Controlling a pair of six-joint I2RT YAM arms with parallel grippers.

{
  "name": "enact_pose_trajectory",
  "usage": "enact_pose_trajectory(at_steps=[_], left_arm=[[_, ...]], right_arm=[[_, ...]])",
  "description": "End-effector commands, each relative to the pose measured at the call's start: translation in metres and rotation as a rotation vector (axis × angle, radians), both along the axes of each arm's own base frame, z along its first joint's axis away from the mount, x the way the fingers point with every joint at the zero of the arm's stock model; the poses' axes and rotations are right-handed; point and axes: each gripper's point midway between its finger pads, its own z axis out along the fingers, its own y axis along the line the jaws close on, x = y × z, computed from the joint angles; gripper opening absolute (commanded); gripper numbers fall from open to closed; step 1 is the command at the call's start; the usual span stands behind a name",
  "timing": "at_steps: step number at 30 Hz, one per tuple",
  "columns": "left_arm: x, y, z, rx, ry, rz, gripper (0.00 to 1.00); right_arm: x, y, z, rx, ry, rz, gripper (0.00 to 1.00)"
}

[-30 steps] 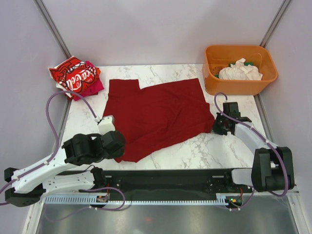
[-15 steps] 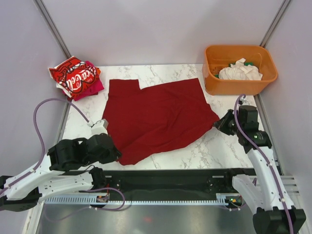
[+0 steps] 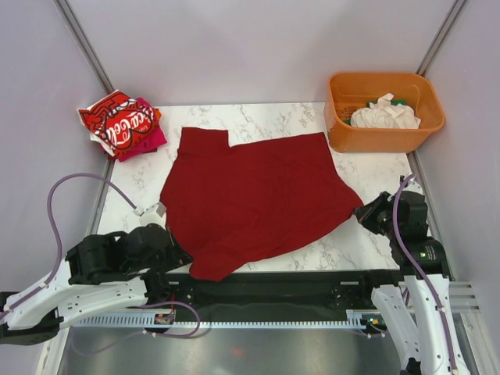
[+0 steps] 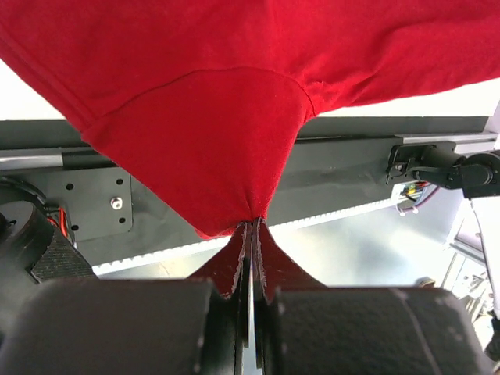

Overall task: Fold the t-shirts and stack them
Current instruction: Fold the tshirt

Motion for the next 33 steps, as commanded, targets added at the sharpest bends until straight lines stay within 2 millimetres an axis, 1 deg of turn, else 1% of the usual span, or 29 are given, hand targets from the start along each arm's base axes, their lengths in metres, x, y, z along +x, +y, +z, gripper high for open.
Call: enact_pose_trajectory(at_steps=[1, 3, 5, 7, 8, 9, 11, 12, 14, 15, 16, 17, 18, 19, 20, 21, 22, 23, 24, 25, 26, 27, 29, 30, 32, 33], left_arm=[[-0.014, 0.017, -0.018, 0.056, 0.09, 0.041, 0.02], [-0.015, 0.02, -0.02, 0.062, 0.097, 0.046, 0.02], [-0.013, 0.024, -0.017, 0.061, 0.081, 0.057, 0.02], [-0.007, 0.029, -0.009, 0.062, 0.04, 0.08, 0.02], [-0.004, 0.029, -0.005, 0.059, 0.021, 0.087, 0.02], [0.0, 0.029, 0.004, 0.039, -0.006, 0.092, 0.02], [0.011, 0.028, 0.013, 0.081, -0.066, 0.078, 0.02], [0.016, 0.027, 0.02, 0.099, -0.103, 0.054, 0.02], [0.03, 0.023, 0.022, 0.2, -0.142, 0.051, 0.02], [0.036, 0.02, 0.029, 0.218, -0.167, 0.048, 0.02], [0.049, 0.018, 0.029, 0.3, -0.206, 0.042, 0.02], [0.056, 0.015, 0.034, 0.322, -0.233, 0.039, 0.02], [0.064, 0.014, 0.046, 0.35, -0.279, 0.019, 0.02], [0.076, 0.012, 0.056, 0.369, -0.329, 0.034, 0.02], [0.09, 0.013, 0.059, 0.406, -0.336, 0.056, 0.02], [0.1, 0.012, 0.072, 0.44, -0.389, -0.005, 0.02], [0.104, 0.004, 0.074, 0.422, -0.38, -0.05, 0.02], [0.12, -0.011, 0.079, 0.395, -0.404, -0.075, 0.02], [0.137, -0.002, 0.079, 0.407, -0.387, -0.036, 0.02], [0.142, -0.007, 0.073, 0.411, -0.367, -0.117, 0.02], [0.154, -0.01, 0.072, 0.401, -0.37, -0.123, 0.02], [0.171, 0.001, 0.061, 0.439, -0.33, -0.112, 0.02], [0.183, 0.001, 0.055, 0.402, -0.304, -0.121, 0.02], [0.198, 0.01, 0.051, 0.398, -0.304, -0.087, 0.02], [0.206, 0.015, 0.047, 0.381, -0.296, -0.07, 0.02], [0.214, 0.022, 0.046, 0.391, -0.299, -0.049, 0.02]], right_arm=[[-0.002, -0.008, -0.009, -0.008, 0.039, -0.057, 0.0], [-0.001, -0.009, -0.01, -0.021, 0.044, -0.053, 0.0], [0.001, -0.009, -0.01, -0.029, 0.043, -0.043, 0.0], [0.007, -0.008, -0.011, -0.044, 0.053, -0.022, 0.0], [0.012, -0.008, -0.008, -0.049, 0.041, -0.017, 0.0], [0.016, -0.007, -0.011, -0.049, 0.058, -0.013, 0.0], [0.028, -0.007, -0.005, -0.048, 0.031, -0.014, 0.0], [0.034, -0.007, -0.005, -0.051, 0.036, -0.013, 0.0], [0.048, -0.008, 0.0, -0.056, 0.007, -0.019, 0.0], [0.056, -0.008, -0.006, -0.059, 0.028, -0.019, 0.0], [0.062, -0.009, -0.008, -0.068, 0.034, -0.022, 0.0], [0.071, -0.009, -0.006, -0.067, 0.02, -0.022, 0.0], [0.079, -0.008, -0.014, -0.066, 0.054, -0.018, 0.0], [0.085, -0.007, -0.017, -0.068, 0.061, -0.014, 0.0], [0.096, -0.004, -0.021, -0.059, 0.069, -0.002, 0.0], [0.102, -0.003, -0.023, -0.055, 0.073, 0.003, 0.0], [0.106, -0.003, -0.025, -0.058, 0.081, 0.007, 0.0], [0.112, -0.004, -0.026, -0.067, 0.079, 0.005, 0.0], [0.119, -0.005, -0.029, -0.074, 0.09, 0.003, 0.0], [0.122, -0.006, -0.029, -0.08, 0.092, 0.002, 0.0], [0.127, -0.007, -0.028, -0.086, 0.082, -0.003, 0.0], [0.132, -0.009, -0.028, -0.093, 0.082, -0.011, 0.0], [0.139, -0.009, -0.027, -0.096, 0.078, -0.013, 0.0], [0.144, -0.009, -0.028, -0.094, 0.082, -0.011, 0.0], [0.149, -0.008, -0.029, -0.094, 0.085, -0.005, 0.0], [0.153, -0.008, -0.031, -0.096, 0.091, -0.003, 0.0]])
